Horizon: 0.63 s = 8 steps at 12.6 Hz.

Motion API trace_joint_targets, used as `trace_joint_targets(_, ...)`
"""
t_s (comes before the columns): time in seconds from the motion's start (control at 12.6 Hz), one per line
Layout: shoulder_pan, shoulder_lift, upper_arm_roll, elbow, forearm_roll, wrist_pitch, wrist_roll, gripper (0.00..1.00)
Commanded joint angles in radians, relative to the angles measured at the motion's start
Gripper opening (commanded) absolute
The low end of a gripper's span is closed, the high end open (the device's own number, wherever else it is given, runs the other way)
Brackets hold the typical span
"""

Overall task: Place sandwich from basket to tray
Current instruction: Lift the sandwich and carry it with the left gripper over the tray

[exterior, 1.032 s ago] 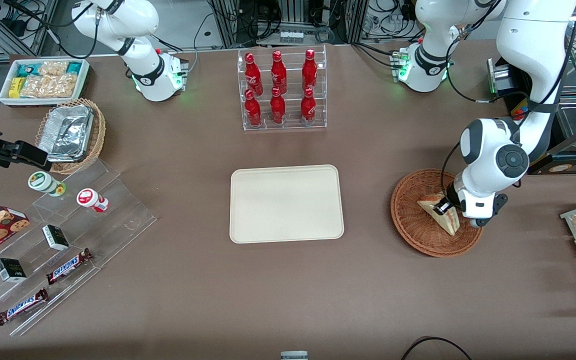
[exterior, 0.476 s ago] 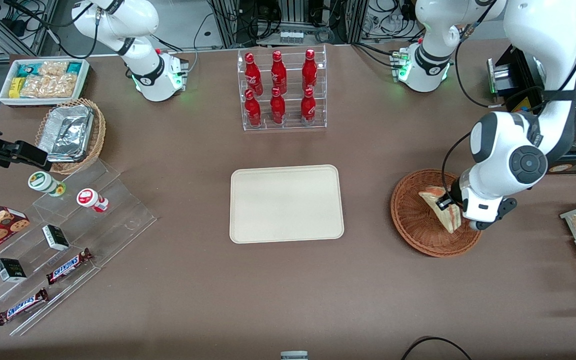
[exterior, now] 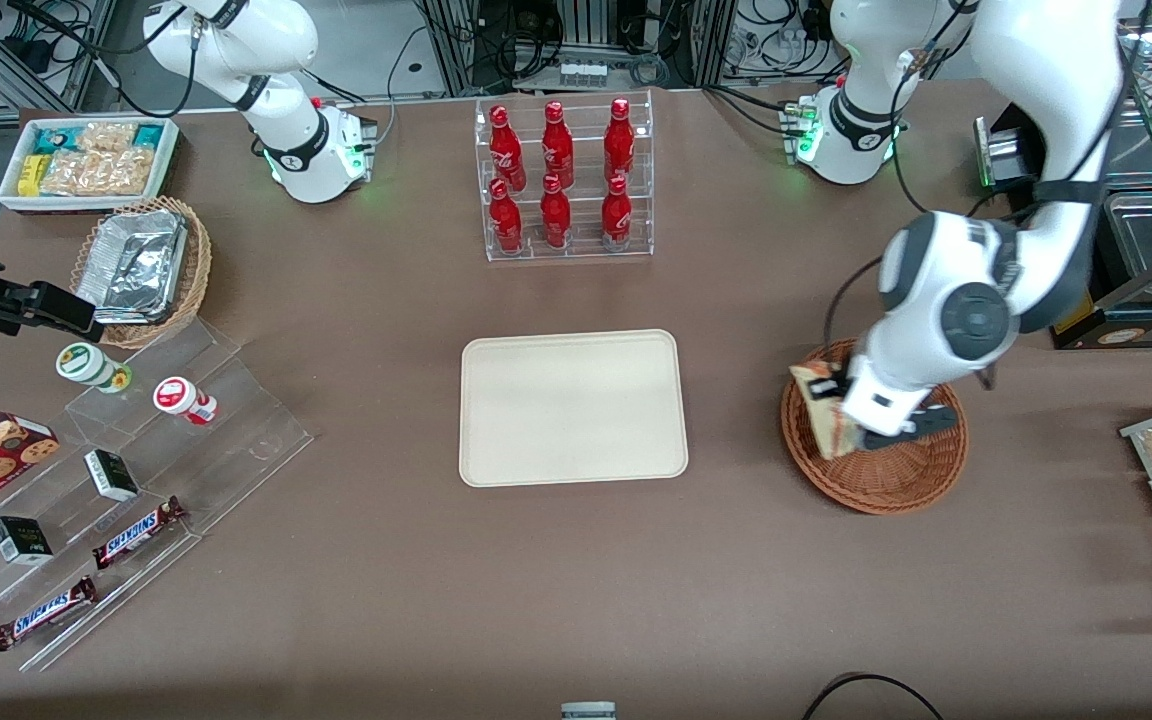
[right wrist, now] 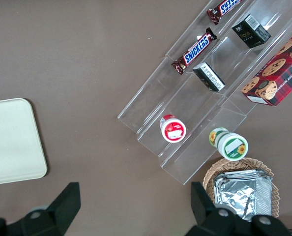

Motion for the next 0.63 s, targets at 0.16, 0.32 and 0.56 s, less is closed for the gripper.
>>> trace_joint_targets(0.16,-0.232,0.186,0.004,0.203,0.045,-0.021,-0.012,0.0)
trace_joint_targets(0.32,-0.323,0.296,0.004,0.324,0.074,-0.028,-0.092,0.0)
trace_joint_targets(0.56,-0.453,0.457,0.012,0.51,0.099,-0.041,-0.222,0.0)
